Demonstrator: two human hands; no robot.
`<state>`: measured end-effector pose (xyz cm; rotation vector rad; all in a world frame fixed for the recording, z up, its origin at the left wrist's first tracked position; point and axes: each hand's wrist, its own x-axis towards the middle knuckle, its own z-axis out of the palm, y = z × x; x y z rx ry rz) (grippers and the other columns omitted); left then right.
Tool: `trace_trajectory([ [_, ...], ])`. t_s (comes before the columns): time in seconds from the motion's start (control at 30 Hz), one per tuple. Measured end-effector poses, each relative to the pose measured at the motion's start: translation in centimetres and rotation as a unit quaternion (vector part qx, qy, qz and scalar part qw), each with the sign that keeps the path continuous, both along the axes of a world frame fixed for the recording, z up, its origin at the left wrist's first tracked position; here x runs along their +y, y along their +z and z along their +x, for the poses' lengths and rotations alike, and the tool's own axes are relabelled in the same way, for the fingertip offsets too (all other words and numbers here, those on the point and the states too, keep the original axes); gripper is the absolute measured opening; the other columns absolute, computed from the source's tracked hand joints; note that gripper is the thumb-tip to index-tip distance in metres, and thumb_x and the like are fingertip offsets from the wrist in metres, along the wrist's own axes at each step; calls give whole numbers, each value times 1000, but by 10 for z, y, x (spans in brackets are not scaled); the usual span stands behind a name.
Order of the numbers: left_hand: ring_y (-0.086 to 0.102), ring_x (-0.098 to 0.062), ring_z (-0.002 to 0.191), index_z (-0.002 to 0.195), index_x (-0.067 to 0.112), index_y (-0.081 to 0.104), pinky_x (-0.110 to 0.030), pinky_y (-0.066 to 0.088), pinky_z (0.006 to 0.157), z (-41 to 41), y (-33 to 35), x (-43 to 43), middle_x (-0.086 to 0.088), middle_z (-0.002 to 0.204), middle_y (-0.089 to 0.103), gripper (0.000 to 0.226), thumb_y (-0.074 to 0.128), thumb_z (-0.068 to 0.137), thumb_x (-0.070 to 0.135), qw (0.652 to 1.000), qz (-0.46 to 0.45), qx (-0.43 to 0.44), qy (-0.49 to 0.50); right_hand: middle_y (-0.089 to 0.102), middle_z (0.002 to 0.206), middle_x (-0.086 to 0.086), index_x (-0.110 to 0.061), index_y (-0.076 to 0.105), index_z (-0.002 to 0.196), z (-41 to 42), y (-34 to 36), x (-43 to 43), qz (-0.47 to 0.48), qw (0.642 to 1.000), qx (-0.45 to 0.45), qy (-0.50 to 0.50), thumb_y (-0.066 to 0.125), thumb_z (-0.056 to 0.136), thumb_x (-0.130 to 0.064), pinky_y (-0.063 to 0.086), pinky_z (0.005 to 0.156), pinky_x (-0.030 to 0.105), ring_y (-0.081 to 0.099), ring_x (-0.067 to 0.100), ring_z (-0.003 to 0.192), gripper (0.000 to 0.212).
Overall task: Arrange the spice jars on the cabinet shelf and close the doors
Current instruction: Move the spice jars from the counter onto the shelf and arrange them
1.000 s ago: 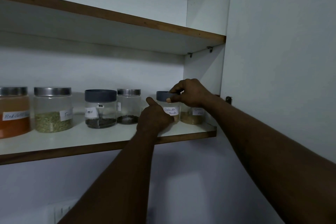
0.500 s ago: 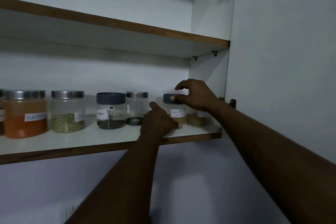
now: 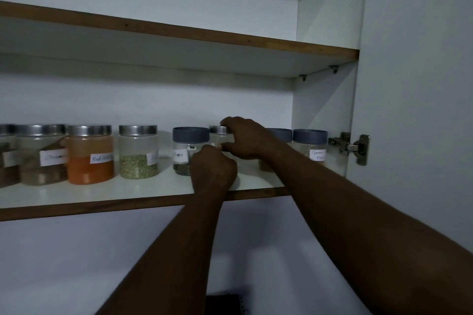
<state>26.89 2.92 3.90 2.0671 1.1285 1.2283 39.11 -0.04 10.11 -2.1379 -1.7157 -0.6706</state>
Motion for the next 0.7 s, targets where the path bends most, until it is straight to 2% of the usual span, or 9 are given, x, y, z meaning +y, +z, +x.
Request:
trace_trajectory([
  [0.07,65,-28,111,121,2,58,-32,50,85,0,0,-2,-14,119,68,45,78,86,22,1000,7,-14,2,65,112,7,-16,52,120,-2,-2,4,50,999,1,6,75,84,-57,50,77,38,62,26,98,59],
  [0.13,63,-30,115,126,1,53,-36,50,92,0,1,-2,-16,124,65,56,80,83,23,1000,9,-11,1,64,98,5,-17,49,108,-3,-1,4,82,997,-15,-7,75,80,-63,44,68,35,60,23,86,61],
  [0.2,61,-31,117,128,2,51,-37,49,93,0,1,-1,-16,125,63,61,82,81,26,1000,6,11,-3,64,99,5,-17,48,108,-6,4,1,76,996,-23,-28,75,77,-67,47,70,37,58,24,88,65],
  [0.27,61,-30,116,126,4,54,-34,47,87,1,0,2,-14,125,64,56,79,83,30,999,8,40,-20,65,109,7,-17,50,111,-6,13,-5,41,999,-1,-34,79,75,-62,53,79,42,58,25,97,65],
  [0.4,66,-26,108,119,12,65,-30,42,75,6,0,5,-8,117,70,50,79,82,42,992,24,112,-47,65,126,2,-16,51,109,0,31,-23,-27,998,61,-6,88,75,-36,51,82,36,61,23,104,54],
  [0.53,67,-24,102,114,15,67,-31,44,75,13,-3,-1,-5,112,72,49,75,84,54,985,72,158,-20,65,132,4,-20,52,115,10,35,-40,-37,994,97,13,88,77,-17,53,99,44,62,25,118,53],
  [0.7,66,-22,101,113,17,67,-31,43,74,16,-6,-3,-4,110,72,53,72,84,60,981,99,164,-12,65,130,0,-23,53,131,16,32,-44,-35,996,82,22,87,78,-16,51,91,32,63,20,113,63],
])
